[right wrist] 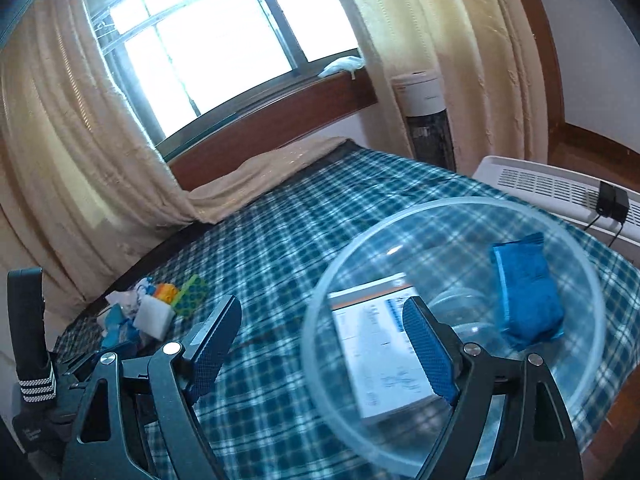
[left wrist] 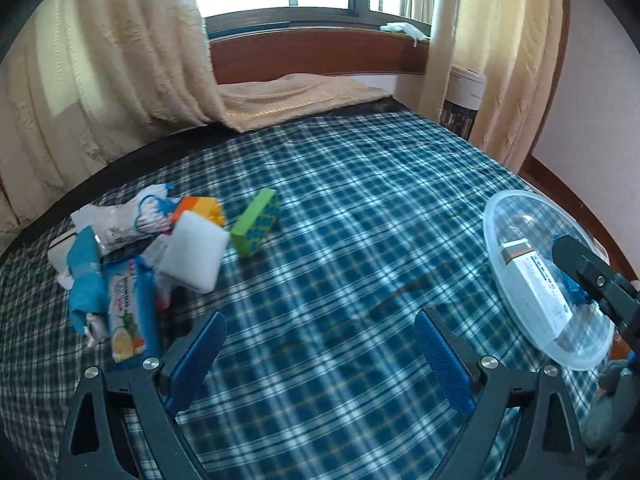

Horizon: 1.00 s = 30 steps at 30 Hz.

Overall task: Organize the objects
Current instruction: 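Move the left gripper to the blue cracker packet and grasp it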

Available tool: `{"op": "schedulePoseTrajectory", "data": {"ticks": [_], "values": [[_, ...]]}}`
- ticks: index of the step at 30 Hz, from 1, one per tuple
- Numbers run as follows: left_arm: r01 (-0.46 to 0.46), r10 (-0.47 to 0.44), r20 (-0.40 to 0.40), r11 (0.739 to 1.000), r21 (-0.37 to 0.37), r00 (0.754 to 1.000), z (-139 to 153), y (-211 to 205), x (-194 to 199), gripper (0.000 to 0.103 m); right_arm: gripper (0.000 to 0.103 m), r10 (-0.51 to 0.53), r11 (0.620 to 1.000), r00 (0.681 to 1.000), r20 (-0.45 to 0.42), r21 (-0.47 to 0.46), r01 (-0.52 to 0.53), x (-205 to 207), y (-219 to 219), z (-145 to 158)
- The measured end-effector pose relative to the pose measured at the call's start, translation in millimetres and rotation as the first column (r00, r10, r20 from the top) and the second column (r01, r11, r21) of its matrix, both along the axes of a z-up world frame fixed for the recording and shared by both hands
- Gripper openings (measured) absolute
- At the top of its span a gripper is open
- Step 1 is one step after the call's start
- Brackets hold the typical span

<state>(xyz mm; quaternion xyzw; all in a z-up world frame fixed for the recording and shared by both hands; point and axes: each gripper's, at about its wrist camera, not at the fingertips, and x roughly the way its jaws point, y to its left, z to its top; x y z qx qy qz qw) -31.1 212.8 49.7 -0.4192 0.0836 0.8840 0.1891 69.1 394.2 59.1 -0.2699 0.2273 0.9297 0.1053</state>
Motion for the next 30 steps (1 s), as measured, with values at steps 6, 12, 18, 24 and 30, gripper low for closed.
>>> {"op": "schedulePoseTrajectory", "data": {"ticks": [6, 12, 18, 24, 30], "values": [[-0.015, 0.015, 0.004, 1.000, 0.007, 1.000, 1, -22, -4, 0.099, 0.084, 0.032, 0.999, 0.999, 0.008, 0.007, -0.032, -8, -18, 2], [-0.048, 0.048, 0.006, 0.999, 0.019, 0.999, 2, -49, -11, 0.100, 0.084, 0.066, 0.998, 0.998, 0.021, 0.010, -0.066, -19, -35, 2], [-0.112, 0.112, 0.008, 0.993, 0.033, 0.994, 4, -84, -20, 0.100, 0.084, 0.113, 0.994, 0.993, 0.038, 0.007, -0.113, -33, -53, 1], [-0.207, 0.206, 0.025, 0.978, 0.034, 0.978, 0, -120, -36, 0.101, 0.084, 0.165, 0.986, 0.985, 0.052, 0.016, -0.166, -46, -74, 0], [-0.242, 0.240, 0.050, 0.970, 0.031, 0.969, -8, -137, -49, 0.101, 0.084, 0.202, 0.979, 0.977, 0.070, 0.015, -0.203, -55, -89, -3]]}}
